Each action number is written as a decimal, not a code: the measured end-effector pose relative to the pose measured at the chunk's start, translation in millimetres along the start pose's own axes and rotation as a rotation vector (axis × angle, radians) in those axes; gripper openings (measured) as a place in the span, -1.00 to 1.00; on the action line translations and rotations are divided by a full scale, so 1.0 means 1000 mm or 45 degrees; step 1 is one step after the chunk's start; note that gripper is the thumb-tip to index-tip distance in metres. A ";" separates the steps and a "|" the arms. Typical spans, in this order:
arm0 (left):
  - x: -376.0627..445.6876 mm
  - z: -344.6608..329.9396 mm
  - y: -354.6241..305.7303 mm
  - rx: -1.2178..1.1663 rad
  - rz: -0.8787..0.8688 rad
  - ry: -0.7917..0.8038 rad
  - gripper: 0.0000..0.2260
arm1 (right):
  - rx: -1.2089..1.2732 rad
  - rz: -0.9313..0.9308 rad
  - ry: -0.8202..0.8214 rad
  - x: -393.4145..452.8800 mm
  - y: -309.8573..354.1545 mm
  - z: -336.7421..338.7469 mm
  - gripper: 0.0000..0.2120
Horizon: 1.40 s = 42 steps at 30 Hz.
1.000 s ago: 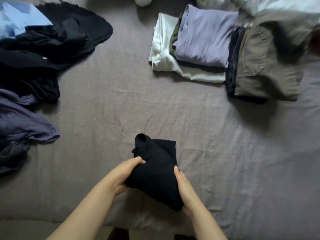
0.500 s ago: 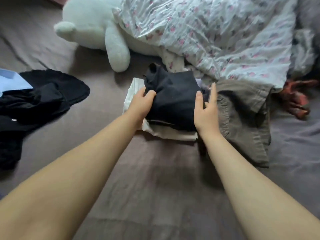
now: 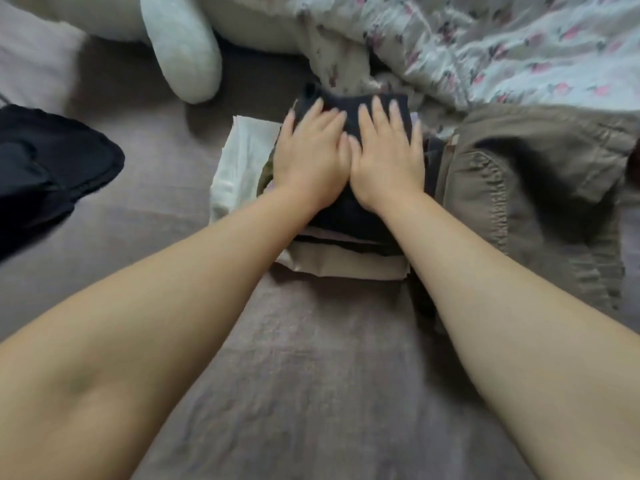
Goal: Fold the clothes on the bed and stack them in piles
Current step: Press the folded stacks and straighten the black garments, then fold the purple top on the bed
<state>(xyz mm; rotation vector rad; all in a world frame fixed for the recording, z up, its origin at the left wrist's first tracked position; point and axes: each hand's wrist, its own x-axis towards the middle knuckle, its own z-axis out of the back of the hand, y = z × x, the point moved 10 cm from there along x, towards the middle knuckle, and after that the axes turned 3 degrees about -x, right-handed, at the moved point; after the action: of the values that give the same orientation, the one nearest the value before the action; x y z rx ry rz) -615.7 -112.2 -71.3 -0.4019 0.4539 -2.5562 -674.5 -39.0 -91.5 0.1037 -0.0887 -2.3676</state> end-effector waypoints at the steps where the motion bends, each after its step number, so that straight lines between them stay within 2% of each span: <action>1: -0.003 -0.025 0.014 0.027 0.097 0.166 -0.57 | 0.006 -0.041 0.102 0.002 -0.007 -0.023 -0.46; 2: -0.008 -0.043 0.025 0.040 0.168 0.255 -0.55 | 0.024 -0.084 0.169 0.000 -0.014 -0.041 -0.43; 4: -0.018 -0.059 0.032 0.033 0.193 0.268 -0.53 | 0.075 -0.130 0.175 -0.005 -0.023 -0.061 -0.38; 8: -0.018 -0.062 0.038 -0.127 0.177 0.175 -0.51 | 0.109 -0.139 0.078 -0.005 -0.022 -0.063 -0.35; 11: -0.019 -0.058 0.046 -0.413 0.128 0.087 -0.50 | 0.149 -0.123 0.045 -0.005 -0.021 -0.064 -0.37; 14: -0.022 -0.052 0.051 -0.620 0.117 -0.047 -0.54 | 0.380 -0.072 0.014 -0.002 -0.024 -0.065 -0.45; 17: -0.022 -0.052 0.052 -0.642 0.122 -0.089 -0.56 | 0.581 -0.045 0.019 0.002 -0.030 -0.067 -0.50; 19: -0.015 -0.054 0.053 -0.640 0.128 -0.041 -0.59 | 0.497 -0.073 0.064 0.007 -0.031 -0.067 -0.51; 22: -0.007 -0.045 0.052 -0.630 0.143 0.025 -0.63 | 0.190 -0.132 0.093 0.009 -0.019 -0.049 -0.50; 24: -0.023 -0.022 0.044 -0.604 0.120 -0.060 -0.61 | 0.108 -0.111 -0.105 -0.006 -0.009 -0.018 -0.51; 26: -0.068 0.002 0.051 -0.509 0.204 -0.174 -0.59 | 0.257 -0.017 -0.379 -0.053 0.005 0.007 -0.54; 28: -0.140 0.007 0.080 -0.355 0.382 -0.089 -0.55 | 0.368 0.026 -0.431 -0.128 0.025 -0.002 -0.50; 29: -0.177 0.007 0.099 -0.248 0.437 0.029 -0.52 | 0.392 -0.012 -0.323 -0.168 0.035 -0.018 -0.46; 31: -0.235 0.016 0.134 -0.053 0.405 0.244 -0.47 | 0.437 -0.107 0.183 -0.243 0.061 -0.070 -0.29; 33: -0.263 0.048 0.172 0.123 0.383 0.311 -0.47 | 0.295 -0.086 0.734 -0.315 0.099 -0.119 -0.08; 34: -0.271 0.068 0.190 0.219 0.411 0.326 -0.47 | 0.204 -0.048 0.890 -0.343 0.116 -0.132 0.00; 37: -0.295 0.122 0.229 0.438 0.546 0.381 -0.48 | 0.056 -0.023 1.023 -0.367 0.135 -0.144 0.08; 42: -0.381 0.184 0.266 0.565 0.895 0.544 -0.44 | -0.038 -0.003 1.142 -0.361 0.137 -0.148 0.08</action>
<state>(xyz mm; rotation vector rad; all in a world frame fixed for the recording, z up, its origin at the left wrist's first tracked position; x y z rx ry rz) -119.3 -171.9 -82.9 0.4101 0.1194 -1.9472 -307.0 109.5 -207.7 1.1182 0.3751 -2.1130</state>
